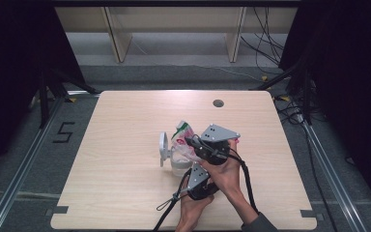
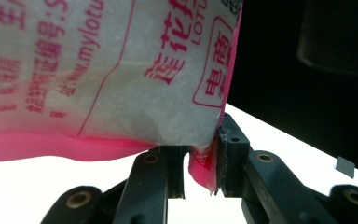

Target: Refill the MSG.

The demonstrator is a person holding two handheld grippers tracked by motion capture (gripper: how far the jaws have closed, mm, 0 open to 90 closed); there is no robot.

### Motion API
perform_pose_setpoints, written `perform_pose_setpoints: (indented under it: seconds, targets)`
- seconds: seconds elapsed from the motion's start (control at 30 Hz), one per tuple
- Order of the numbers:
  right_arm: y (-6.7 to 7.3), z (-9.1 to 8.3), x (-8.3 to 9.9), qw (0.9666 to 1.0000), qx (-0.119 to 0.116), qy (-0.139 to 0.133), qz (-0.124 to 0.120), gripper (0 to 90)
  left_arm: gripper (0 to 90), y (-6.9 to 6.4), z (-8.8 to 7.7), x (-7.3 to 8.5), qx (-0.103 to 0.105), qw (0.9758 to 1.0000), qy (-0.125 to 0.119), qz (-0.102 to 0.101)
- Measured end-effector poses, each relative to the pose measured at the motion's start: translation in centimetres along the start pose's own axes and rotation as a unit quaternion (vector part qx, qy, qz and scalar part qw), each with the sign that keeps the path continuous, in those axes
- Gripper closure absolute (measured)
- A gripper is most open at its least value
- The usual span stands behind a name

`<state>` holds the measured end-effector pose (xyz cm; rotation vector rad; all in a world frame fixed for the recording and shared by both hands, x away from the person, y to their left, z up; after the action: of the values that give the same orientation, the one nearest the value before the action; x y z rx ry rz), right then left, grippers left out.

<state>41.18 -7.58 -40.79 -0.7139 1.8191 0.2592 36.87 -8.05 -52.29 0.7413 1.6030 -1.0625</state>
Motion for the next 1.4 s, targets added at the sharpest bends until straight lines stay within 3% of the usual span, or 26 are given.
perform_pose_setpoints:
  seconds: [0.27, 0.33, 0.57, 1.07, 1.17, 1.4]
  targets:
    - [0.27, 0.14, -0.02, 1.0000, -0.001, 0.000, -0.009, 90.0, 75.4, 0.08, 0.10, -0.20, 0.004, 0.9999, -0.010, -0.004]
    - [0.26, 0.38, 0.14, 1.0000, 0.004, 0.001, -0.003, 90.0, 75.3, 0.02, -0.05, -0.13, -0.008, 1.0000, -0.001, -0.005]
    - [0.33, 0.35, 0.08, 1.0000, 0.002, 0.001, -0.007, 90.0, 75.4, 0.00, 0.02, -0.28, 0.001, 1.0000, -0.008, -0.001]
    - [0.49, 0.20, -0.12, 1.0000, 0.005, -0.001, -0.007, 90.0, 75.5, -0.01, -0.12, -0.38, -0.003, 1.0000, -0.005, -0.002]
    - [0.39, 0.43, -0.06, 0.9999, 0.005, -0.004, -0.009, 90.0, 75.5, -0.01, 0.02, -0.44, 0.008, 0.9999, -0.013, -0.004]
    - [0.49, 0.42, -0.07, 1.0000, -0.003, 0.000, -0.009, 90.0, 75.5, 0.01, 0.00, -0.56, 0.007, 0.9999, -0.014, -0.002]
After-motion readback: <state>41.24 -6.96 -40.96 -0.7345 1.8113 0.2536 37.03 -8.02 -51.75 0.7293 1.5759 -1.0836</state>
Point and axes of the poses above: each handheld gripper's, and its own axes: z roughly forward along the jaws, x roughly out of its underside, y roughly to its left, the point moved 6 cm from there along z, roughly forward along the jaws, and after that the axes turned 15 degrees about x, right-handed, at the moved point
